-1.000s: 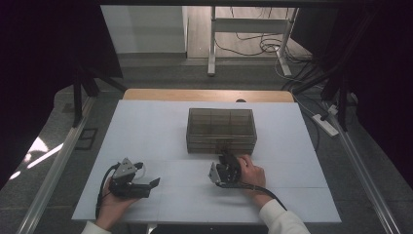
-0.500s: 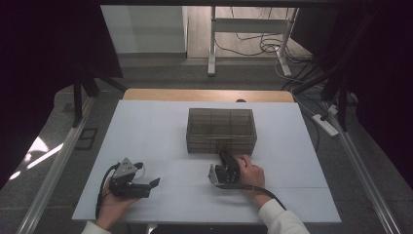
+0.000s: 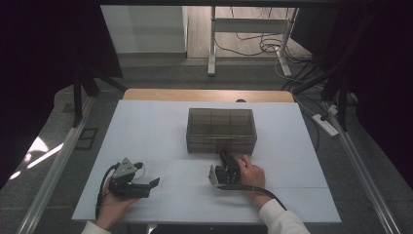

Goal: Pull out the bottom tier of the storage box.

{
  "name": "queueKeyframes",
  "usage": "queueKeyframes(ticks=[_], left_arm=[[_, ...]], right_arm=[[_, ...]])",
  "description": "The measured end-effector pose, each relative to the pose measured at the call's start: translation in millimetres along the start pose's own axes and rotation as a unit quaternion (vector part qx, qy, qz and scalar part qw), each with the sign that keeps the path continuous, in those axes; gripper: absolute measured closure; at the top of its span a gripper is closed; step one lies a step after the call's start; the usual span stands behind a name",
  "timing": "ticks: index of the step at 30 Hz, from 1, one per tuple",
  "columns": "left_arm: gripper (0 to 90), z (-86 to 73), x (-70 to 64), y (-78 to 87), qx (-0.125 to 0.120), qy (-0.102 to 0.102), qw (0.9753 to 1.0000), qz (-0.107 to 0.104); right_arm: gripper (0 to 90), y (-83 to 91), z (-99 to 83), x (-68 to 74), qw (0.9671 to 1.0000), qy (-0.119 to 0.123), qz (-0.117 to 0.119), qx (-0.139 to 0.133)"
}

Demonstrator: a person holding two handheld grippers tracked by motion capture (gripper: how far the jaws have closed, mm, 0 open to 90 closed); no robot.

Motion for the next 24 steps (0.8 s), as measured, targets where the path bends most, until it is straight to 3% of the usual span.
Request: queueKeyframes(ticks=[4,5,7,10,15,24], left_arm=[[11.4,-0.1,0.2,0.1,0.000,0.000,1.0000,0.000],[11.4,-0.2,0.2,0.1,0.000,0.000,1.0000,0.000],[11.4,-0.2,0.1,0.0,0.000,0.000,1.0000,0.000],[11.4,-0.2,0.1,-0.3,0.001,0.000,1.0000,0.000],[11.4,0.1,-0.4,0.0,0.000,-0.001,1.0000,0.001],[11.4,0.4,-0.5,-0.3,0.000,-0.001,1.0000,0.001]], right_arm=[[79.7,1.4,-0.1,0.8,1.0000,0.001,-0.002,-0.002],[88.8,3.4,0.1,1.6,1.0000,0.001,0.003,-0.004],[89.3,9.4,1.8,-1.4,0.9998,-0.001,-0.016,-0.015],[87.0,11.1,1.7,-4.7,0.9997,-0.017,0.001,-0.017],[77.7,2.3,-3.4,0.8,0.9998,-0.006,0.016,0.004],[77.7,-3.6,-1.7,3.0,0.9999,0.010,-0.009,0.011]])
Point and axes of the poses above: each handheld gripper's, and its own axes: y roughly backward along the jaws, z roughly out of its top, x roughly to its left, the point moved 8 cm from there along -y, roughly forward along the jaws, and after that the axes turned 15 degrees about x, right-handed, at the moved point
